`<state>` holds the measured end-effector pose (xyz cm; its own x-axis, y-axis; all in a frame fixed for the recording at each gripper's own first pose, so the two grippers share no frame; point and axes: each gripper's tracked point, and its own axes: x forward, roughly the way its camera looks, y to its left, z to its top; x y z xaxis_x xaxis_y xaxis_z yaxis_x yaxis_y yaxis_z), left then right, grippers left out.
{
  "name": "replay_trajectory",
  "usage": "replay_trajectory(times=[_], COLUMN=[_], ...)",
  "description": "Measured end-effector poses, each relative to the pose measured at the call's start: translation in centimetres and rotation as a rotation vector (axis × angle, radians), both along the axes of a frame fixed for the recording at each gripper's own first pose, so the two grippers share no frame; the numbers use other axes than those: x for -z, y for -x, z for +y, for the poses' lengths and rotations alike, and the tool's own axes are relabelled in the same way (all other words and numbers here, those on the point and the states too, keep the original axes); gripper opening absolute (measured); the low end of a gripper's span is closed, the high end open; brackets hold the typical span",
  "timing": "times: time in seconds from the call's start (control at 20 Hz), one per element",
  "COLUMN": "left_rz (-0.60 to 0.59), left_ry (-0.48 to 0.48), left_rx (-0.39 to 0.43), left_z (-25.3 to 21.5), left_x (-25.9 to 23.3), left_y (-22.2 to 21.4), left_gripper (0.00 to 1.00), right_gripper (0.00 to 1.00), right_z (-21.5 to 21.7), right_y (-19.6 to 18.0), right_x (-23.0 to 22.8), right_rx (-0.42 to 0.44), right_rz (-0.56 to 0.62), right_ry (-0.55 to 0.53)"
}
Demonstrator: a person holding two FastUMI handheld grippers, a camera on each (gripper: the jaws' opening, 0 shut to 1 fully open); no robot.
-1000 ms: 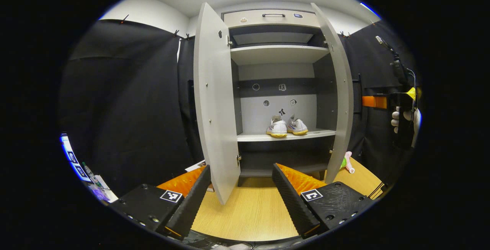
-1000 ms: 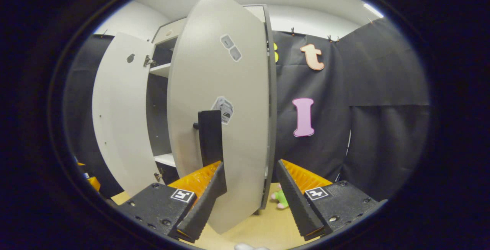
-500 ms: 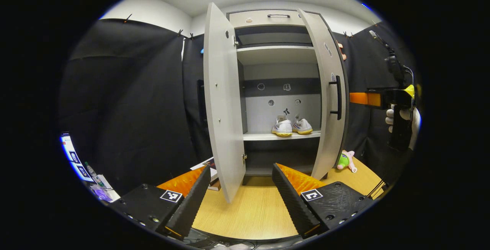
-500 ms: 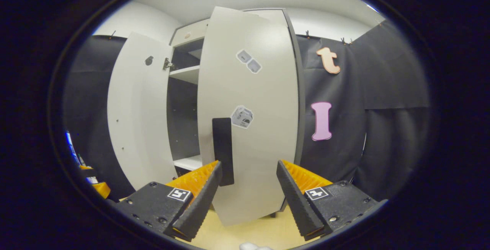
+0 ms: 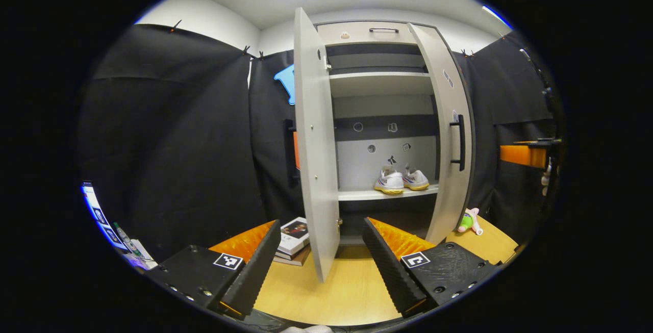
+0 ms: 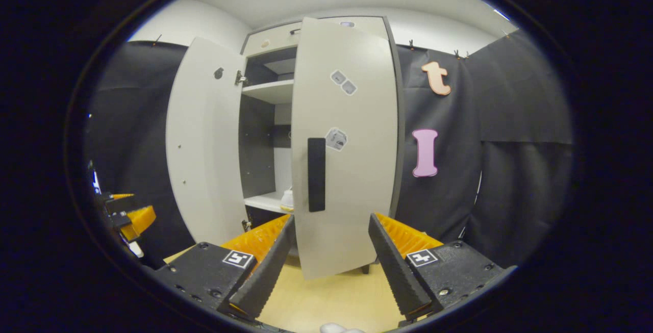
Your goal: Grab one shoe with the right hand and put it into the shoe cabinet, grab the other shoe with the left hand and put it into the shoe cabinet; then close the right door with the right hand and the left door with the left hand.
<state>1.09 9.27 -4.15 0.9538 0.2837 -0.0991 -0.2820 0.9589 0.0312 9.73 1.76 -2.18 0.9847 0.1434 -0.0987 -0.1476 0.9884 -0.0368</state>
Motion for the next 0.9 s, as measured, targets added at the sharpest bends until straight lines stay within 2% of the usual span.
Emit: replay_trajectory(times=[0.15,0.2,0.25,0.3,0.55,0.7,0.75,0.8,0.9], left_rz=[-0.031,-0.039,-0.045,-0.051,-0.083,-0.099,-0.092,-0.092,-0.085], left_ry=[-0.020,-0.030,-0.038,-0.041,-0.027,-0.036,-0.028,-0.021,-0.017], left_rx=[-0.008,-0.012,-0.017,-0.025,-0.096,-0.136,-0.136,-0.133,-0.123], left_z=[2.8,3.9,5.0,6.1,12.1,14.3,14.6,14.8,15.0], left_x=[-1.3,-1.6,-1.9,-2.1,-3.6,-3.9,-3.7,-3.5,-3.7], left_y=[-1.3,-1.8,-2.4,-2.9,-7.0,-9.2,-10.0,-10.7,-11.8], left_gripper=[0.96,0.96,0.96,0.96,0.96,0.96,0.97,0.96,0.97], right_gripper=[0.94,0.96,0.94,0.96,0.96,0.94,0.97,0.94,0.97], right_z=[0.5,0.7,0.9,1.1,0.7,0.2,0.0,-0.2,-0.8], right_y=[2.4,3.2,3.8,4.4,7.1,8.1,8.4,8.6,8.6], right_x=[1.7,2.2,2.6,3.0,4.4,4.9,4.8,4.7,4.6], right_rx=[0.020,0.026,0.033,0.042,0.095,0.114,0.120,0.126,0.135], right_rz=[0.035,0.046,0.056,0.069,0.113,0.135,0.136,0.135,0.132], right_ry=[0.002,-0.007,-0.014,-0.015,-0.023,-0.012,-0.010,-0.010,-0.008])
